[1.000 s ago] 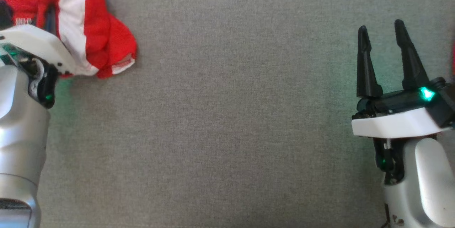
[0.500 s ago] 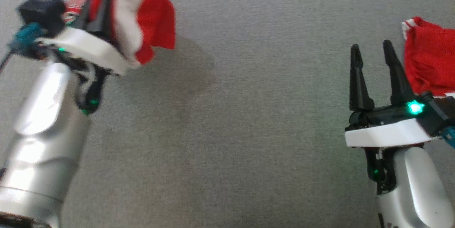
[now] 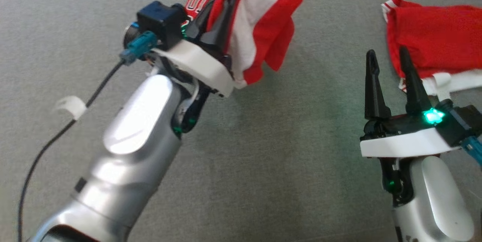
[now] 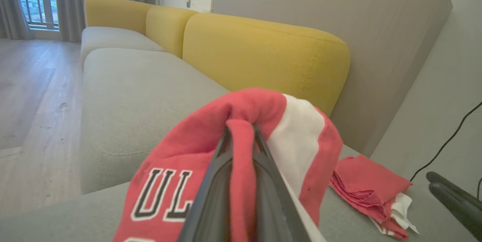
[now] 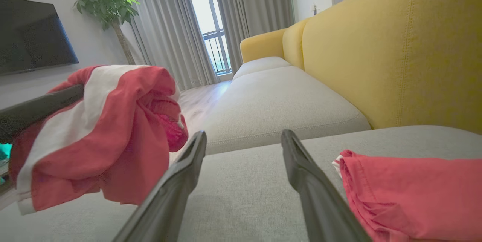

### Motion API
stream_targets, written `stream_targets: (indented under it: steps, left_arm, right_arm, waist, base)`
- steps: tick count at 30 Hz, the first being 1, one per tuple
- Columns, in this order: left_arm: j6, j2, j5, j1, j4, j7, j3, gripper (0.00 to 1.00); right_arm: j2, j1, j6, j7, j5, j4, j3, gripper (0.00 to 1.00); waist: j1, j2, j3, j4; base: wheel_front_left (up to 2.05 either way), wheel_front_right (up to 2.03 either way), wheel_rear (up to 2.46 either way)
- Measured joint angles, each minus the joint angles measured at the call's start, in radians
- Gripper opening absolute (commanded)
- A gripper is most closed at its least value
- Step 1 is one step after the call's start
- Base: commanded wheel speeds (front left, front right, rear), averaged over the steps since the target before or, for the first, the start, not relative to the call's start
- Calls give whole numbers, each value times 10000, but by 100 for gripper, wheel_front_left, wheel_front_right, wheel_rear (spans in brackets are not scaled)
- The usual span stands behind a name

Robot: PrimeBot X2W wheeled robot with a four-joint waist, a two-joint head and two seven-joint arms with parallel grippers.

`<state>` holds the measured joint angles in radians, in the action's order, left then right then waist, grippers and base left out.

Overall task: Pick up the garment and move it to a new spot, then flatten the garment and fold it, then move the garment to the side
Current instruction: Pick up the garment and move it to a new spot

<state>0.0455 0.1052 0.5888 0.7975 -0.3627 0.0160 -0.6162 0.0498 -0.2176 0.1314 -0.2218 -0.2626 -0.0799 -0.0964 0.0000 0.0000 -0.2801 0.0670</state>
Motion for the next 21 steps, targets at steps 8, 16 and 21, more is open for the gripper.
stream_targets:
  steps: [8,16,21]
  left_arm:
    - [-366,15,-349,476,-568,-817,211,100]
    - [-823,1555,-238,-466,-303,-2123,1465,100]
    - [-976,2059,-207,-2406,316,-2458,1645,100]
  right_arm:
    - [-2,-183,0,-178,-107,-313,29,100]
    - [0,-139,0,-265,-23,-474,334,100]
    - [-4,219,0,-263,182,-617,399,100]
  waist:
    - [2,0,-120,321]
    - [0,0,253,-149]
    - [-1,0,625,-592]
  base:
    - [0,0,0]
    - [0,0,0]
    - [0,0,0]
